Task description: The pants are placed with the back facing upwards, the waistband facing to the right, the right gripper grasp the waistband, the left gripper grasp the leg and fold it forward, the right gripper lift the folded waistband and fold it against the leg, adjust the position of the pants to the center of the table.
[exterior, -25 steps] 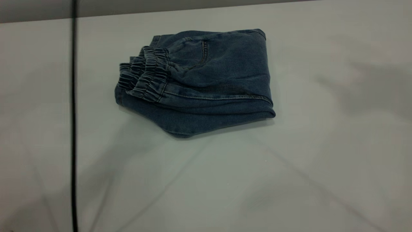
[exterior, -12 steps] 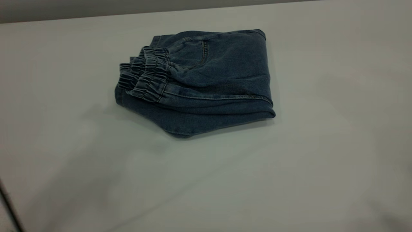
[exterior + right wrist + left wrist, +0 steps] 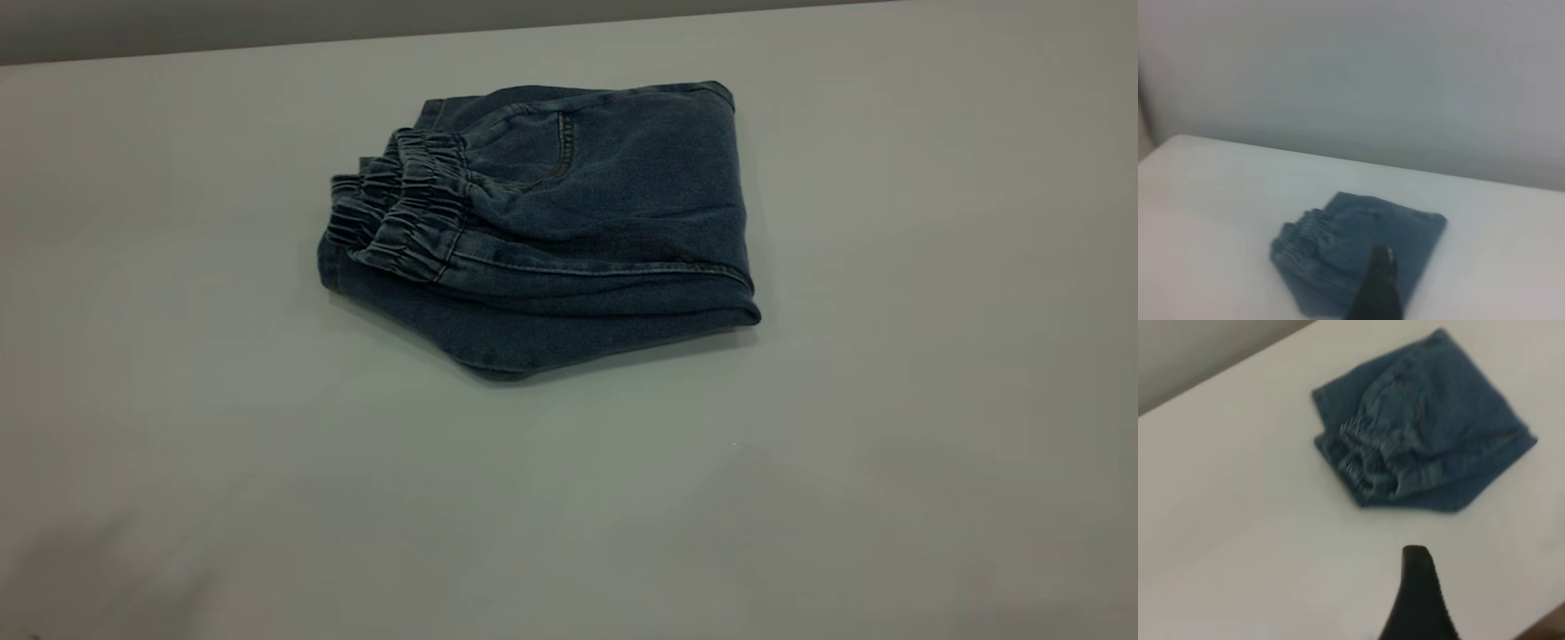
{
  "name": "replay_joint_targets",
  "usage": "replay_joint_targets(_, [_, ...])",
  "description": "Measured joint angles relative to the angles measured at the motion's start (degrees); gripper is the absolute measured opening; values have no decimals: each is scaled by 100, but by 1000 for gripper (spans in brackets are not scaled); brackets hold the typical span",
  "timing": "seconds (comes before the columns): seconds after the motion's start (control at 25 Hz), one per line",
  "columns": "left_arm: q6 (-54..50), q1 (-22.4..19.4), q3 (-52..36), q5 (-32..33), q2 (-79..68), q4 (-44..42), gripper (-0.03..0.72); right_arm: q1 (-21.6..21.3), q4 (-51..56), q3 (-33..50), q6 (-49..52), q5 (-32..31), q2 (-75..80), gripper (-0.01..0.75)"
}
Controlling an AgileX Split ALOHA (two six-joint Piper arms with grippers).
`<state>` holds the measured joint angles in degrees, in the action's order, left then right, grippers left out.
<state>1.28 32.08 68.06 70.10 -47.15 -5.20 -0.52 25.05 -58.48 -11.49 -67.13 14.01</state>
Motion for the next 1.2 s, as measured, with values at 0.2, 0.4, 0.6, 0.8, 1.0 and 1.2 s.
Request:
replay_joint_targets(0.2, [0, 0, -1213, -4, 1273, 5, 475, 0, -488, 825, 47, -52, -706, 584])
replay_joint_targets(0.4, [-5, 0, -2107, -11, 2189, 112, 475, 0, -957, 1763, 47, 69, -1100, 584])
replay_joint_targets(0.6, [-5, 0, -2769, -18, 2816, 116, 475, 0, -1061, 2556, -146, 288, -1394, 584])
replay_joint_targets(0.8, [1, 0, -3224, -11, 3144, 110, 475, 0, -1253, 2892, -146, 445, -1401, 584])
replay_joint_targets(1.0, [-5, 0, -3458, -223, 3400, 110, 475, 0, -1240, 2892, -99, 484, -1401, 584])
replay_joint_targets(1.2, [-5, 0, -3767, -470, 3707, 140, 475, 0, -1215, 2892, -99, 484, -1401, 584])
